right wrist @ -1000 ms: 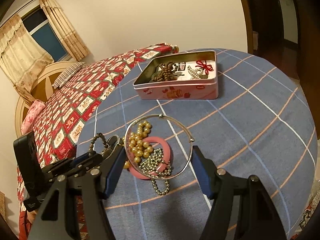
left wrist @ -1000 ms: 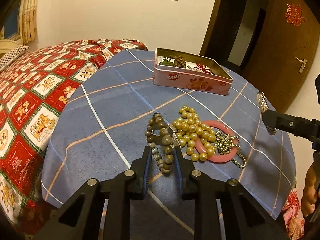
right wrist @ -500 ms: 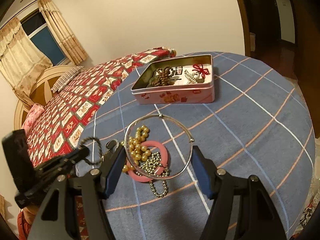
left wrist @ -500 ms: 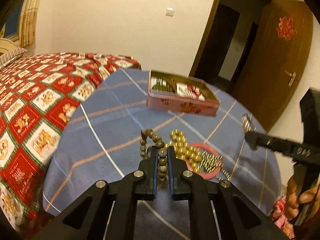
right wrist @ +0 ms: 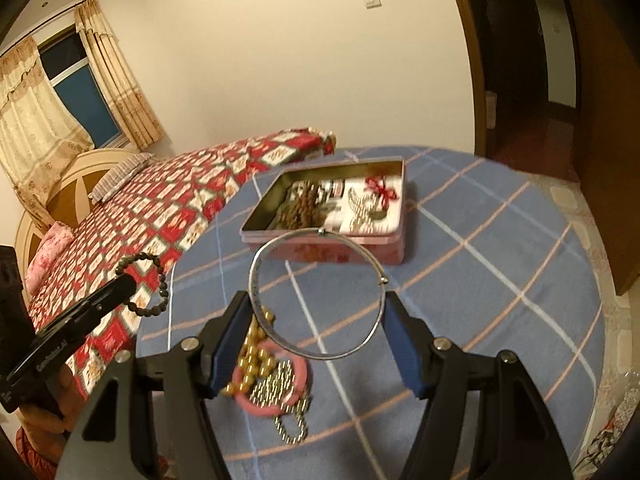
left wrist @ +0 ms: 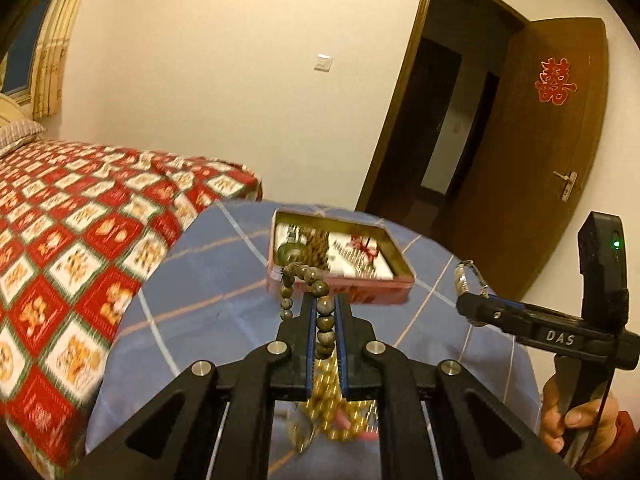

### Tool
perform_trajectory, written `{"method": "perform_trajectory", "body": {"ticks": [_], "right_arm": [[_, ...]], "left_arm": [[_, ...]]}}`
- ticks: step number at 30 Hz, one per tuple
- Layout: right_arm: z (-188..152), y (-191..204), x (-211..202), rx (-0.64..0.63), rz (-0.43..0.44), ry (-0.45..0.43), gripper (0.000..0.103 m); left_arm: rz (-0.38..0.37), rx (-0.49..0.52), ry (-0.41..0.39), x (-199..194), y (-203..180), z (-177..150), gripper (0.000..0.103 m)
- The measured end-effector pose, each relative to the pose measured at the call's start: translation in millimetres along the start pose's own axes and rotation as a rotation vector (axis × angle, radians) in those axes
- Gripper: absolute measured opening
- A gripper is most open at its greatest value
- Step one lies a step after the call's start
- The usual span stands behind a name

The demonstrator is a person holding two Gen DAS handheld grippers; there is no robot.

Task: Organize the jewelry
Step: 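Carry the grey bead bracelet and silver bangle over the pink tin with both tools, then open both tools to drop the items into the tin and withdraw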

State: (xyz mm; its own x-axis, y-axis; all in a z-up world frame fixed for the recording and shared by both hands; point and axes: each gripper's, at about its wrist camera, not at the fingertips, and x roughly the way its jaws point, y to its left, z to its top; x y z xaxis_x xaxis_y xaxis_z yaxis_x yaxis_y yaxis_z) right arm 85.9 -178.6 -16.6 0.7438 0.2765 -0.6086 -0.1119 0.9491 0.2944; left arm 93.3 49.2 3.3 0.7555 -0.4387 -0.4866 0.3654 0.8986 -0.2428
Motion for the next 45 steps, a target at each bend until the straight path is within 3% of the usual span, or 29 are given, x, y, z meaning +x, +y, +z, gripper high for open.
{"method": "perform_trajectory", "body": {"ticks": [8,15,24,30,34,37,39,42,45], "right_arm": [[42,-6,35,-0.017,-0.032,-0.03,0.069],[65,-17,85,-0.026,-0.091,-0.019,0.069],[75,-36,148,-0.025,-0.115,0.058,0.069],[77,-37,156,-0.064,-0.125,0.04,0.07],[76,-41,154,-0.061,-0.086,0.011,0.075],[77,-42,154,-0.058,-0.062,0.006,0.076],[79,-45,150,-0.028,-0.04,0.002,0.076],[82,-51,136,0.024,-0.028,-0.021,0.076],[80,-53,119,0.046,-0.03,-0.031,0.076]], "left_arm": [[-0.031,0.029,-0.032,46,-8,38,0.008],[-0.041,0.054,0.029,116,-13,55,0.008],[-0.009,0.096,0.137,183,-6,57,0.008],[0.026,0.091,0.18,204,0,50,0.008],[0.062,0.084,0.191,212,3,49,0.008],[0.073,0.058,0.217,214,5,51,0.017],[0.078,0.055,0.221,209,4,53,0.038],[0.092,0.065,0.179,193,2,59,0.059],[0.106,0.056,0.153,176,2,61,0.06]]}}
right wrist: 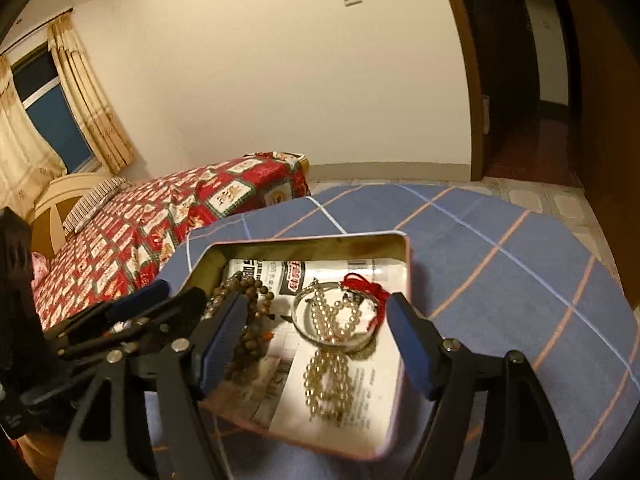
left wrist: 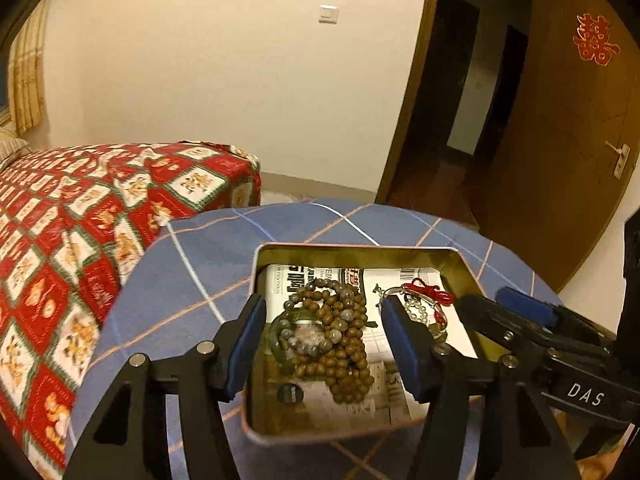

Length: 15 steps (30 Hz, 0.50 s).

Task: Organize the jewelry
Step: 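Open both tools to drop the items into the tin and withdraw, then grasp the silver mesh watch strap with the left tool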

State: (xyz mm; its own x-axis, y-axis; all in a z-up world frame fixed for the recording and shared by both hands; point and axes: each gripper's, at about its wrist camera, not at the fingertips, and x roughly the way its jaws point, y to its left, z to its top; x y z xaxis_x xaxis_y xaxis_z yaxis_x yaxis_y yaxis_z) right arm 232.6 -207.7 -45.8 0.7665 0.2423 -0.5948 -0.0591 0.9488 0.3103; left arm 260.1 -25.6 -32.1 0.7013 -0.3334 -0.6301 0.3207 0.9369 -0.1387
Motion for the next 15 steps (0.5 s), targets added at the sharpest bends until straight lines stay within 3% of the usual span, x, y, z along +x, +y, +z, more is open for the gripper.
{"method": "perform_trajectory", "body": {"ticks": [15], "right_arm": [[-54,17,-52,-0.017,-0.042,0.055,0.076]], "left_arm": [[0.081,-0.004,-0.015,-80,2,-54,0.06]]}}
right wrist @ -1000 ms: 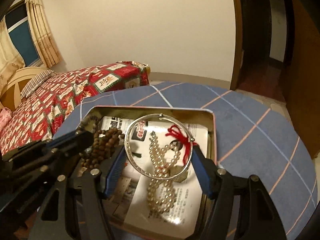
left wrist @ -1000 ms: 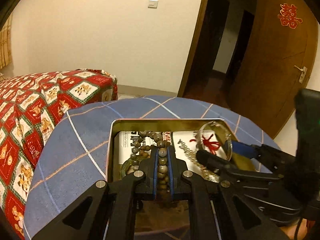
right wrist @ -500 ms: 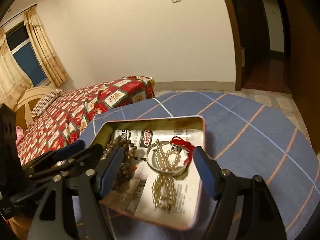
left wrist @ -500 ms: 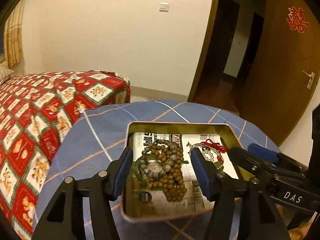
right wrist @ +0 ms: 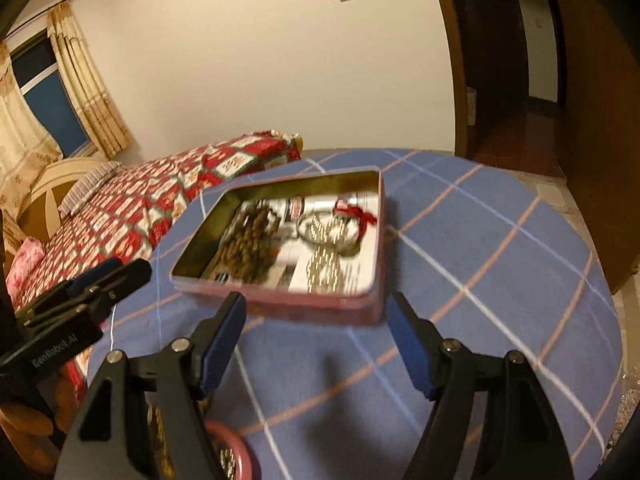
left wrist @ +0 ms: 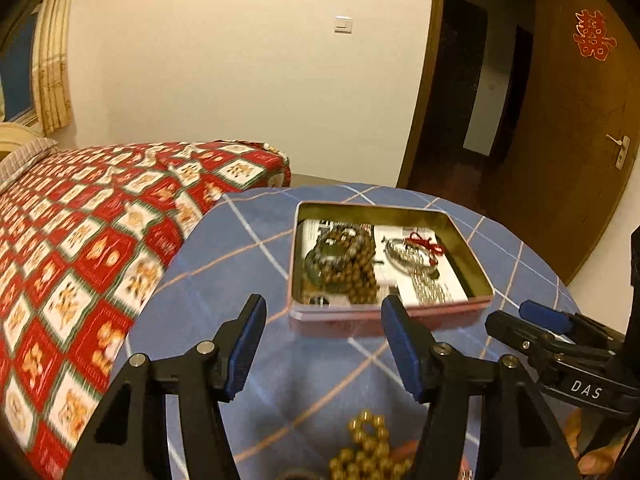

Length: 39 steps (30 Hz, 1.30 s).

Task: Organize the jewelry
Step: 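Grasp the silver mesh watch strap with the left tool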

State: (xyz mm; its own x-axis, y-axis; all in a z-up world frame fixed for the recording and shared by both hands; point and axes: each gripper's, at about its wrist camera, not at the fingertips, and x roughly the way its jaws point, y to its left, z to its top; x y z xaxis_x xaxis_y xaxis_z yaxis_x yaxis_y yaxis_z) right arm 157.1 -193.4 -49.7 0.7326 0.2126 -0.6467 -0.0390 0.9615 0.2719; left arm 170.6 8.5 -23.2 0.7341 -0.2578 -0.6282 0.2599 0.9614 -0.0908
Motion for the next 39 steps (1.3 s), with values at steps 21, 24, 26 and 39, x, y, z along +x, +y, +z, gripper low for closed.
{"method": "perform_trajectory", "body": {"ticks": [21,24,26,39], "right_arm": [[-69,25,-41,-0.07,0.004,0.055,0.076],[-79,24,-41,-0.068,0.011,0.077,0.075],[-83,25,-42,-0.071,0.01,0.087,0.073],[-88,36,-50,-0.081,0.034,0.091,0.073]], "left_arm": [[0.02,-0.098,0.065,-54,20,-87,0.06],[-0.014,-0.12,0.097,-47,17,-97,0.06],[-0.015,-0.106,0.11,-43,11,-101,0.06],[0.034,-0.054,0.156,-13,10,-111,0.05]]}}
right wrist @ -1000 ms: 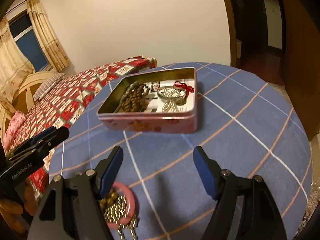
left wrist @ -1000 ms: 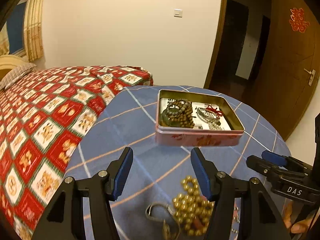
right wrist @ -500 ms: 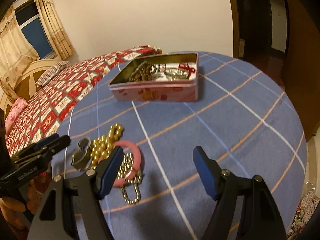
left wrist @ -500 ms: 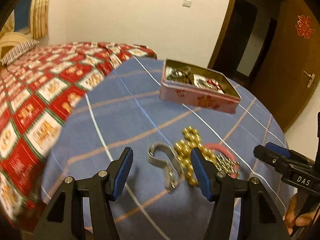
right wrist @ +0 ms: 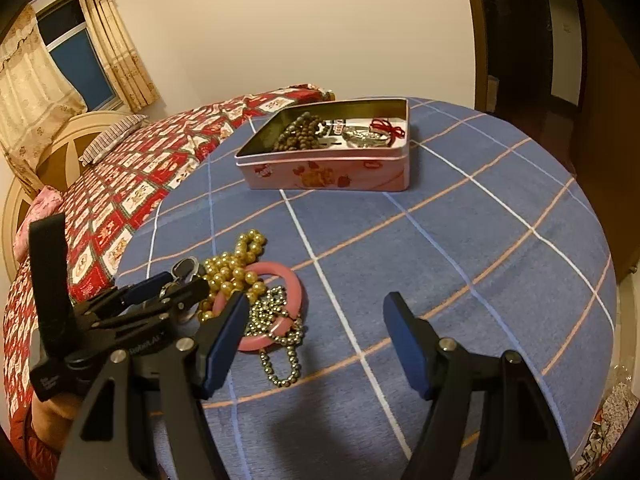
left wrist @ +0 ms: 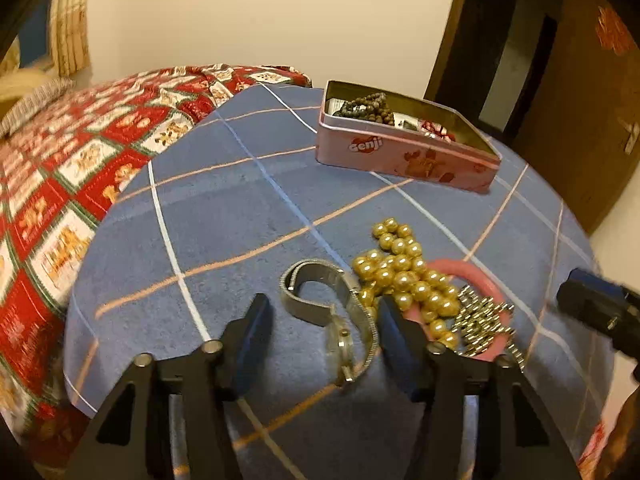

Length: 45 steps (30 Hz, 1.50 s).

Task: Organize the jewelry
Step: 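Grasp the silver mesh watch strap with the left tool, then grasp the gold bead strand with the right tool while the left tool holds the watch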

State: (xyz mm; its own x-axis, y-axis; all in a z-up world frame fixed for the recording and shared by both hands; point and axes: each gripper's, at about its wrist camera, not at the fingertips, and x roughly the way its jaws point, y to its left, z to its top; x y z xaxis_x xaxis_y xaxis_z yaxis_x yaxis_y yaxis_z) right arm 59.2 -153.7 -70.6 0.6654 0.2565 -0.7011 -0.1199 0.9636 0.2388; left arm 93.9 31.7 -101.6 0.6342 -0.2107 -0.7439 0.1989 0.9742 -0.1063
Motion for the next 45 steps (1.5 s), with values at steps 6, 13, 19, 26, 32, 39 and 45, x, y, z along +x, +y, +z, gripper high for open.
{"method": "perform_trajectory", "body": {"ticks": [6,13,19,26,32,39,45], "right_arm": [[0,3,5,0.004,0.017,0.016,0.072],[0,9,8,-0.014,0.019,0.028,0.067],[5,14,10,-0.03,0.024,0.027,0.065],[12,40,25,-0.112,0.056,0.045,0.065],[20,64,53,-0.187,0.079,0.093,0.065],[19,86,81,-0.295,0.006,0.152,0.067],[20,89,83,-0.349,-0.027,0.147,0.023]], "left_arm": [[-0.007,0.023,-0.005,-1,5,-1,0.024],[-0.037,-0.004,-0.027,-8,14,0,0.012],[-0.06,-0.013,-0.117,-39,20,15,0.012],[-0.064,-0.029,-0.167,-60,30,23,0.012],[-0.056,-0.041,-0.209,-76,34,30,0.012],[-0.051,-0.038,-0.211,-76,35,30,0.012],[-0.054,-0.037,-0.207,-75,34,29,0.012]]}}
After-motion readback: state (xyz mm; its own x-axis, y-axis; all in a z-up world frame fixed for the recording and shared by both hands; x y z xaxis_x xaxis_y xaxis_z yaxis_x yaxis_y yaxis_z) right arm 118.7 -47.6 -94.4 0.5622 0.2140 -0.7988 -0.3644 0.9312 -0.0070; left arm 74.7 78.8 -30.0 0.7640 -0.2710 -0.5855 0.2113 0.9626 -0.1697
